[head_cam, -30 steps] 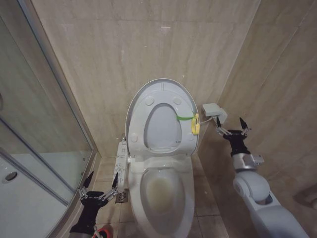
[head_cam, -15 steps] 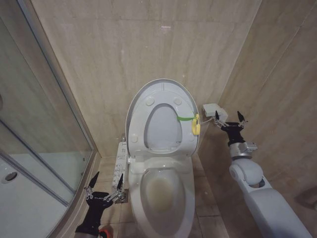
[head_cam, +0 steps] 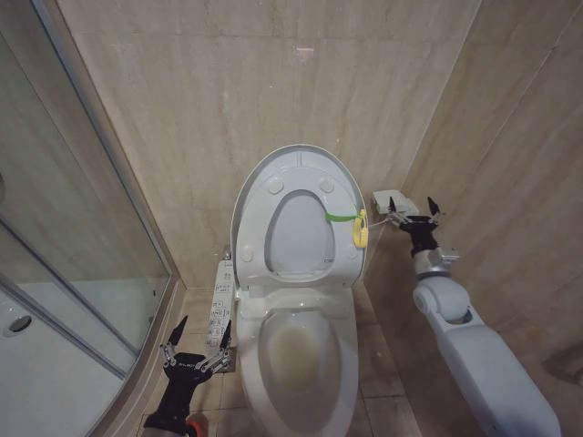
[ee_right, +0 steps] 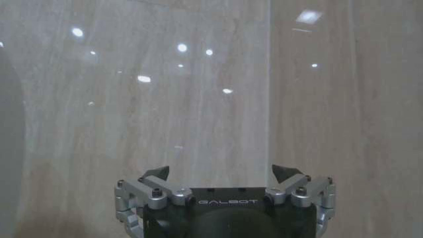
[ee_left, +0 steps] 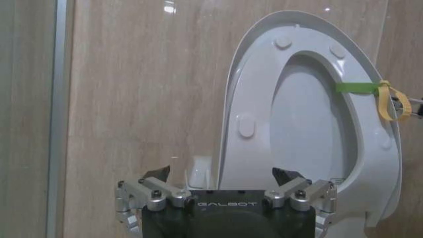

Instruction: Open the toilet lid, clean the toilet bowl with a toilet brush, close the toilet lid, and flush.

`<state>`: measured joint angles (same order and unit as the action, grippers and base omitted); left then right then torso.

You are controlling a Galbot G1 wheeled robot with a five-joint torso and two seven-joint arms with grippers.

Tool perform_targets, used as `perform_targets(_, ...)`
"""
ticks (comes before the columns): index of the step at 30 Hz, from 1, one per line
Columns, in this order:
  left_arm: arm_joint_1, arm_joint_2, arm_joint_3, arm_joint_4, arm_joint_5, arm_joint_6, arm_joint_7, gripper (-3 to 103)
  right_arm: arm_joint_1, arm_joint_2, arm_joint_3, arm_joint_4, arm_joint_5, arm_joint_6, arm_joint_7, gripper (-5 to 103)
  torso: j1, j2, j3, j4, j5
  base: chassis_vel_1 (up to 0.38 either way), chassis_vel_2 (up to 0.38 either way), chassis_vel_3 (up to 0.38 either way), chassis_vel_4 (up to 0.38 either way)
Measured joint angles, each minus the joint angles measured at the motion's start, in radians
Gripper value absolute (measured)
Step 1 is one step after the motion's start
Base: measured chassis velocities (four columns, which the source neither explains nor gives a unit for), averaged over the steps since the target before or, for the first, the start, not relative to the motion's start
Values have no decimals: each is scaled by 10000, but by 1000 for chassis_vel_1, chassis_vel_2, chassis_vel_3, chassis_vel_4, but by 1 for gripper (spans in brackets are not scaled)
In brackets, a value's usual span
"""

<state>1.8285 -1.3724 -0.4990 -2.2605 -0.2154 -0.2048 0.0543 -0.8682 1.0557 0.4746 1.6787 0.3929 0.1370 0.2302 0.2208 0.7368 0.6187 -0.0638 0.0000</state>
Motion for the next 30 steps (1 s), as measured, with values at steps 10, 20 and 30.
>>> perform_targets(10, 32, -128, 4, 31, 88, -58, 16, 100, 988, 111, -973, -471, 1, 36, -26, 100, 0, 0, 0, -1, -1, 0, 0, 0, 0)
perform_targets(20, 35, -171, -5, 81, 103, -90, 26, 100, 1807, 385, -1639, -1182, -188, 124, -137, 100, 0, 0, 0, 0, 0, 0, 0, 0, 0)
perform_targets(30, -99, -161, -19, 309, 46, -109, 10, 100, 1737, 232, -1994, -916, -134, 151, -239, 100, 0, 0, 0, -3, -1, 0, 0, 0, 0)
